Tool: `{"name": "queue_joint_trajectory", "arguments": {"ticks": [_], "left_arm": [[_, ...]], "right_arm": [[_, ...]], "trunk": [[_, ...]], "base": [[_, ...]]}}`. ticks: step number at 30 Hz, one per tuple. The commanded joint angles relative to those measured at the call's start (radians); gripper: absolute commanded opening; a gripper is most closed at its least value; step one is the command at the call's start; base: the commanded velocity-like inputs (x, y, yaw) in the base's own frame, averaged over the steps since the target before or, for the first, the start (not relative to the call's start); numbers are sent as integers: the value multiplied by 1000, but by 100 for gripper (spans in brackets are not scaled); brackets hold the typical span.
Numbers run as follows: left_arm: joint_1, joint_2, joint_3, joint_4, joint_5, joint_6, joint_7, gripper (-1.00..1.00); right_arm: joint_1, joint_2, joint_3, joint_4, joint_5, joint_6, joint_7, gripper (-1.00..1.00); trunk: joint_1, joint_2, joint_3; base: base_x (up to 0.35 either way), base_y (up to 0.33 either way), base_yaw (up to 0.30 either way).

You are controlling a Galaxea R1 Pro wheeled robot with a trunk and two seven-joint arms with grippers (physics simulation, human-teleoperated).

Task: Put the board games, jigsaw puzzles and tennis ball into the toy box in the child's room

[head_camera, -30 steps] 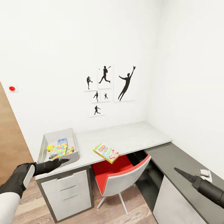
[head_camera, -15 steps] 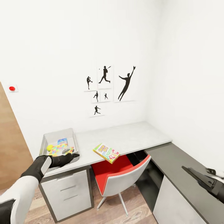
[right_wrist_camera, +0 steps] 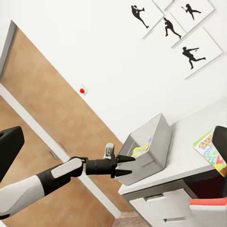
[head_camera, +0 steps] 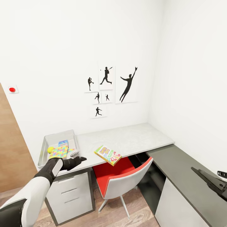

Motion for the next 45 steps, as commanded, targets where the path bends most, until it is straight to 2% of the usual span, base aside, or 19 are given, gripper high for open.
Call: {"name": "queue_joint_trajectory", "arguments": {"ticks": [1,6,17,19,26,36,45], "left_arm": [[-1,-5,6,0,4,8,0,100],[-9,-24,8,1,27,10,-10,100],[-10,-34,27,4,280,8,-95,100],[-8,-33,27,4,299,9,-100,100],[-6,-32,29,4,329,24,-108,100],[-6,-30,30,5,338,39,-110,100],[-6,-25,33,6,356,89,-133,100]], "right_arm": [[0,0,-4,1,-3,8,3,100],[0,0,-17,3,-4,6,34,100],[0,0,-25,34,-4,-14,73,100],[0,0,-26,39,-4,-17,74,100],[0,1,-26,56,-4,-53,75,100],[0,10,-27,65,-4,-70,74,100],[0,14,-29,66,-3,-71,68,100]], "trunk": [[0,-1,0],[0,-1,0],[0,-1,0],[0,-1,0],[0,-1,0],[0,-1,0],[0,-1,0]], "base": [[0,0,0],[0,0,0],[0,0,0],[0,0,0],[0,0,0],[0,0,0],[0,0,0]]}}
